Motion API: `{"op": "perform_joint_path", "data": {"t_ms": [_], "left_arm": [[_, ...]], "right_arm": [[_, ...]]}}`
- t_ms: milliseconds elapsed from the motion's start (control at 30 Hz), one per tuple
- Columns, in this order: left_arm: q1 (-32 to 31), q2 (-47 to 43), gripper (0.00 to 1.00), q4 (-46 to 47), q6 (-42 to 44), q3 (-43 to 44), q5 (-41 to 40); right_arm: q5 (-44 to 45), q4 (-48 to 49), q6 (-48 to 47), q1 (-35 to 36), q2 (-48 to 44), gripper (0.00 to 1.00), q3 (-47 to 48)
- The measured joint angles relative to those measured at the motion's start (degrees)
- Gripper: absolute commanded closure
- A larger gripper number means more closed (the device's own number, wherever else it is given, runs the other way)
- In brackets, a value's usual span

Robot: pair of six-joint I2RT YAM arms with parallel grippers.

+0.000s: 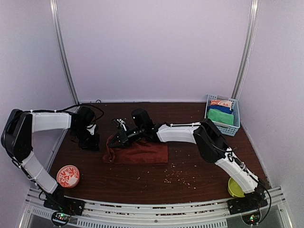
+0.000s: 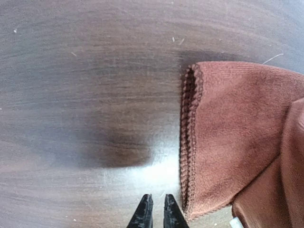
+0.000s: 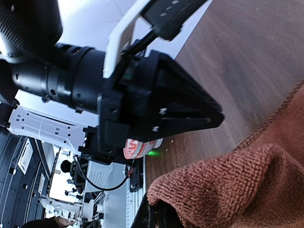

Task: Roll the towels
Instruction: Fold the towel at the center of the board.

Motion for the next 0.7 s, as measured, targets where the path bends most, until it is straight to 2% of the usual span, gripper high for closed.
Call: {"op": "perform_joint_path", "data": {"t_ms": [367,433,567,633,700], "left_arm": [[0.00,-1.81,0.91,-1.57,-0.37,0.04,-0.90],[0.00,-1.95,0.91,-1.97,-0.42,0.20,-1.20],[0.00,-2.47,0.90,-3.30,-0.46,1.49,-2.03],[0.00,-2.95,0.88,-3.74,-0.55,2.36,-2.75],[0.00,-3.82,0.88,-4.26,-0.83,3.52,-3.45]], "right_arm": [[7.96,-0.11,-3.72,-0.37,0.22,0.99,2.38],[8.63,-0.09,-4.48,-0.20,0.59,0.84,2.56],[8.55,-0.07,-5.40,0.13,1.38,0.72,2.58],[8.24,-0.57,-6.36,0.11,1.42,0.61,2.58],[7.89,-1.31,-8.07,-0.17,1.01,0.60,2.43]]}}
